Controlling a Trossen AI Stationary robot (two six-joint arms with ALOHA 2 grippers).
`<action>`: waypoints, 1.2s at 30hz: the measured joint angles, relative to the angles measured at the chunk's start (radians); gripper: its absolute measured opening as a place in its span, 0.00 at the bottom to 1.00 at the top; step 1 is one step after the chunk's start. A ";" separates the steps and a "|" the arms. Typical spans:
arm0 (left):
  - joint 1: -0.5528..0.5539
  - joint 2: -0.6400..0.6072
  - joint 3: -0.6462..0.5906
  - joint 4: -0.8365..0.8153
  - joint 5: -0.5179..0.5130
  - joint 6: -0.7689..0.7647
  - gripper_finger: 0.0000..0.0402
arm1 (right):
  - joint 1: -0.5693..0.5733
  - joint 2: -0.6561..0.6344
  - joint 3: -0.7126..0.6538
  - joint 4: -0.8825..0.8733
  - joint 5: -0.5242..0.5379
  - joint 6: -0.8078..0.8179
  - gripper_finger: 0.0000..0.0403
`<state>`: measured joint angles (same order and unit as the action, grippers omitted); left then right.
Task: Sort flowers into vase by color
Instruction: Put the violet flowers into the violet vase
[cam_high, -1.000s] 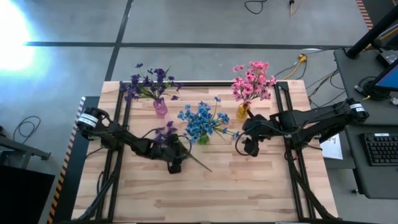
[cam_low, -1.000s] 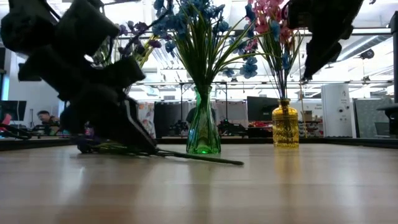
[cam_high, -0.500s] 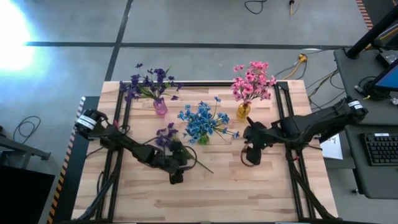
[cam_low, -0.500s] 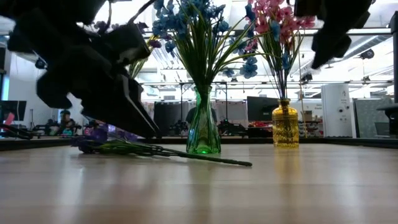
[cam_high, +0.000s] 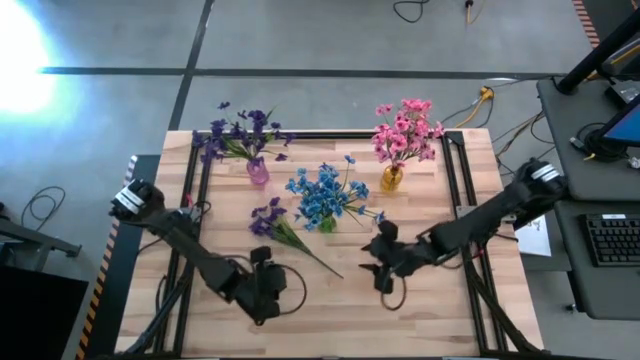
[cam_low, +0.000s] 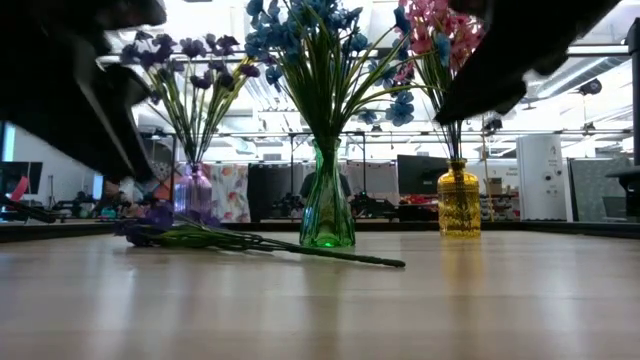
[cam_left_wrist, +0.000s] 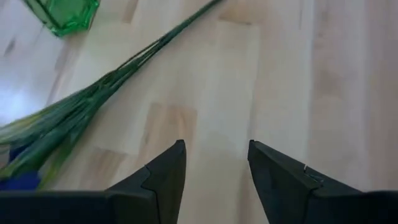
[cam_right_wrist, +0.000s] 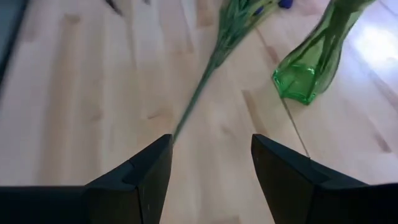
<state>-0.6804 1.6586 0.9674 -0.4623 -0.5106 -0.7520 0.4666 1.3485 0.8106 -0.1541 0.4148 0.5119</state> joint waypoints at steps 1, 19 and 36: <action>-0.017 0.001 0.024 -0.024 -0.008 -0.026 0.41 | 0.001 0.030 0.003 0.022 0.021 -0.002 0.53; -0.267 0.005 0.238 -0.169 -0.368 -0.239 0.41 | -0.009 0.475 0.177 0.372 0.250 -0.096 0.53; -0.285 0.007 0.297 -0.159 -0.425 -0.361 0.41 | -0.059 0.756 0.410 0.277 0.240 -0.034 0.45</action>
<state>-0.9653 1.6657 1.2640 -0.6217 -0.9352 -1.1131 0.4080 2.1048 1.2208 0.1228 0.6548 0.4779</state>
